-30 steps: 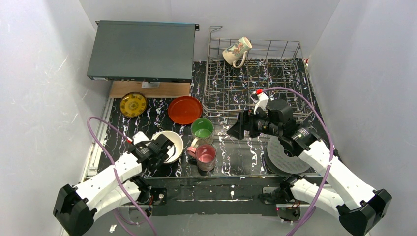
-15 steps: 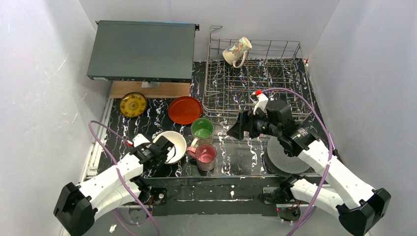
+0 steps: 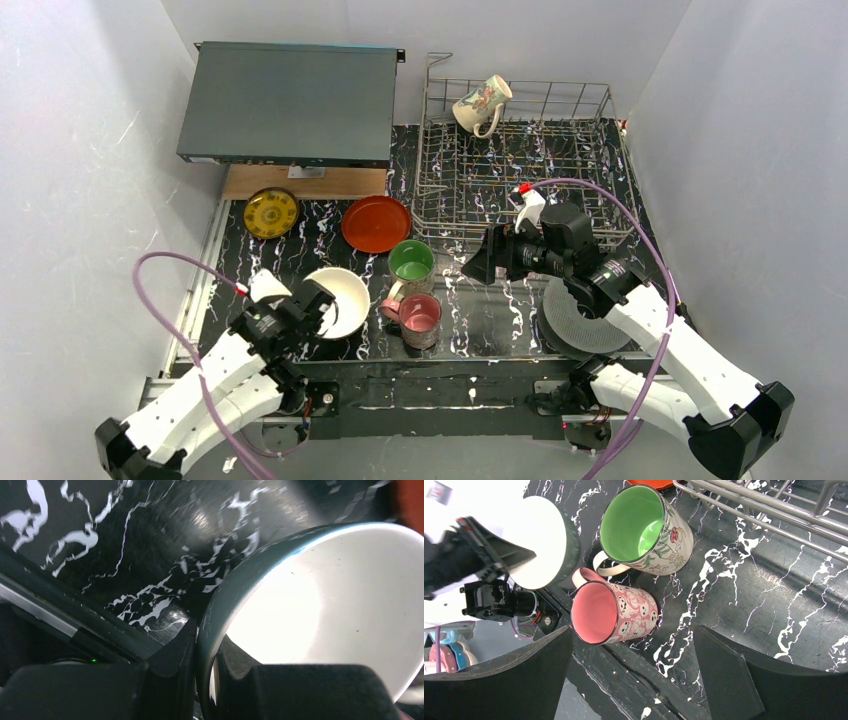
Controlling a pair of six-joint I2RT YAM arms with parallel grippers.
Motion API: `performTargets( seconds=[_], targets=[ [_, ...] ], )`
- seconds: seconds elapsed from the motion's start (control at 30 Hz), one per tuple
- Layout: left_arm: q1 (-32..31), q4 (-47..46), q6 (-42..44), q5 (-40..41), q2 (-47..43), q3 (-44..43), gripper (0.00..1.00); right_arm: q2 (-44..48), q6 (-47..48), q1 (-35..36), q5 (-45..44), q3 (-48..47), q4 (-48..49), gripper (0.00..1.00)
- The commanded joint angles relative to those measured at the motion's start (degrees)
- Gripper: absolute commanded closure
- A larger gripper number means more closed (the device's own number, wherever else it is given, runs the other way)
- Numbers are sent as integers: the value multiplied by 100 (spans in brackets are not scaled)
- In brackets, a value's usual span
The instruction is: Load the mixed dishes into the dish rack
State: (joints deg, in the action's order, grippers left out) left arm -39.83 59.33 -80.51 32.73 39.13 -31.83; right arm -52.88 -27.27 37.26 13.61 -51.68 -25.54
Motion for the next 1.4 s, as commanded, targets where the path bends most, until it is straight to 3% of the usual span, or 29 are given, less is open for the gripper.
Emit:
performTargets(
  seconds=[0.0,0.27,0.4,0.57,0.83,0.97,1.13,1.37],
  targets=[
    [2,-8,872,846,-623,-1122,100,0,-25,27,-67,-109,111,2],
    [7,-2132,4071,-624,-1148,-1682,100,-74,18,26,-11,-234,-38,2],
    [3,-2539,4987,-1470,-753,-2114,100,-152,94,26,3,-374,-210,2],
    [2,-2697,5529,-2274,-99,-2600,100,-195,108,27,55,-432,-269,2],
    [11,-2915,4929,-3791,955,-2999,100,-84,-117,23,1484,-410,428,2],
    [87,-2871,4509,-4586,1484,-3329,100,317,-55,22,1282,-362,632,2],
    [307,-2680,3844,-5318,1906,-3775,100,829,909,24,760,-464,253,2],
    [791,-1363,3325,-5023,2258,-4252,100,1203,2230,409,750,-744,250,2]
  ],
)
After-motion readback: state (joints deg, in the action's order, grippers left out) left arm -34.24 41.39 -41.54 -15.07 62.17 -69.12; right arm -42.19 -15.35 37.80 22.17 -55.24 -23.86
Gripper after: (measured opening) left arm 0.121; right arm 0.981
